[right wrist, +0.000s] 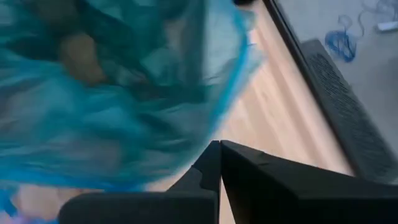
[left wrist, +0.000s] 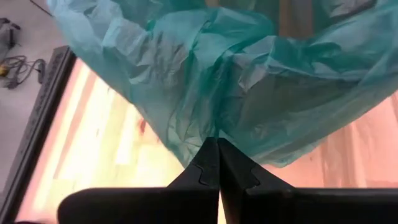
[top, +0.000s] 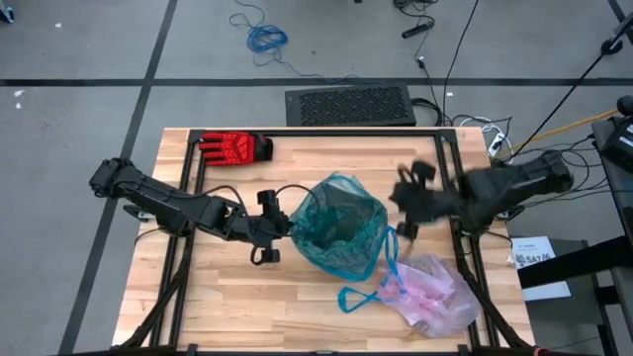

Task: Place trash/remove bag and relplace
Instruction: Insert the blue trash bag into the black trash bin

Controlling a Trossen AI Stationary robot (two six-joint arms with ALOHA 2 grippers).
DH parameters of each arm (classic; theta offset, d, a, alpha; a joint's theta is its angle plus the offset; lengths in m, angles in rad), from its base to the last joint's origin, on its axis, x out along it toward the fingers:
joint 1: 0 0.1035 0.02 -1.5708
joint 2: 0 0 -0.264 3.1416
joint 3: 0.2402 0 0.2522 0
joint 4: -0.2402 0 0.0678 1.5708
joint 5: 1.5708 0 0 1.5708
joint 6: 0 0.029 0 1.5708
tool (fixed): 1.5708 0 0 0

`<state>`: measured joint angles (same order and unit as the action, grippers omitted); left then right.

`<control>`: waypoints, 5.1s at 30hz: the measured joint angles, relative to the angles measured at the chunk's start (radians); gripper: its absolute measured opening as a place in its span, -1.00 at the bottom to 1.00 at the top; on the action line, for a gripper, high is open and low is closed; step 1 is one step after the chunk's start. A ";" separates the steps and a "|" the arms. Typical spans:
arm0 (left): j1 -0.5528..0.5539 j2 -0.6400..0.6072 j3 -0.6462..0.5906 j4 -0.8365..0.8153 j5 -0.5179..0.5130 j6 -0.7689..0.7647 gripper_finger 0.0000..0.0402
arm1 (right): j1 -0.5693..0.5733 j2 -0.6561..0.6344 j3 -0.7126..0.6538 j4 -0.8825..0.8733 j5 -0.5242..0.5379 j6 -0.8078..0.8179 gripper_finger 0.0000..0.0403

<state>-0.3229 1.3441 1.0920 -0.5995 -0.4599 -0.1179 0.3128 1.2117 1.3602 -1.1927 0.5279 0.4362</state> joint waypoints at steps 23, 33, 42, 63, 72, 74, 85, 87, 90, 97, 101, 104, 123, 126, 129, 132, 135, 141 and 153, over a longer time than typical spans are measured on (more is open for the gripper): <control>0.008 0.000 0.000 -0.024 -0.048 -0.050 -1.00 | 0.576 0.082 -0.338 0.690 0.557 0.231 -1.00; 0.008 0.000 0.000 -0.035 -0.051 -0.061 -1.00 | 0.637 0.180 -0.333 0.697 0.629 0.268 -1.00; 0.016 0.000 0.000 0.001 -0.090 -0.060 -1.00 | 0.495 0.358 -0.334 0.708 0.581 0.333 -1.00; 0.060 0.000 -0.162 0.187 -0.098 -0.079 -1.00 | 0.425 0.501 -0.324 0.701 0.354 0.467 -1.00; 0.060 -0.057 -0.162 0.205 -0.100 -0.059 -1.00 | 0.573 0.428 -0.220 0.899 0.466 0.106 -1.00; 0.060 -0.070 -0.162 0.204 -0.101 -0.060 -1.00 | 0.571 0.439 -0.220 0.943 0.545 0.047 -1.00; 0.060 -0.080 -0.162 0.241 -0.103 -0.041 -1.00 | 0.468 0.561 -0.222 0.933 0.667 0.032 -1.00; 0.060 -0.080 -0.162 0.243 -0.105 -0.030 -1.00 | 0.455 0.571 -0.222 0.935 0.654 0.038 -1.00; 0.063 -0.080 -0.162 0.243 -0.110 -0.025 -1.00 | 0.439 0.580 -0.222 0.935 0.619 0.057 -1.00; 0.063 -0.080 -0.162 0.237 -0.117 -0.022 -1.00 | 0.402 0.616 -0.222 0.934 0.608 0.057 -1.00; 0.062 -0.080 -0.162 0.233 -0.118 -0.022 -1.00 | 0.378 0.621 -0.222 0.930 0.541 0.070 -1.00; 0.062 -0.080 -0.162 0.231 -0.118 -0.022 -1.00 | 0.367 0.621 -0.227 0.928 0.515 0.074 -1.00; 0.062 -0.080 -0.359 0.435 -0.144 -0.076 -1.00 | 0.306 0.620 -0.228 0.926 0.231 0.079 -1.00; 0.062 -0.080 -0.360 0.435 -0.148 -0.076 -1.00 | 0.316 0.604 -0.225 0.922 0.213 0.058 -1.00; 0.062 -0.082 -0.360 0.435 -0.149 -0.060 -1.00 | 0.345 0.570 -0.199 0.926 0.157 0.028 -1.00; 0.062 -0.086 -0.360 0.435 -0.151 -0.057 -1.00 | 0.376 0.524 -0.154 0.917 0.108 -0.012 -1.00; 0.062 -0.086 -0.360 0.435 -0.158 -0.052 -1.00 | 0.399 0.480 -0.079 0.870 0.092 -0.079 -1.00; 0.062 -0.104 -0.361 0.435 -0.186 -0.051 -1.00 | 0.350 0.426 0.178 0.639 0.094 -0.364 -1.00; 0.062 -0.241 -0.361 0.550 -0.152 0.048 -1.00 | -0.133 0.438 0.417 0.322 -0.258 -0.680 -1.00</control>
<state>-0.2612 1.1035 0.7311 -0.0491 -0.6120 -0.0704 0.1795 1.6496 1.7771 -0.8705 0.2703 -0.2433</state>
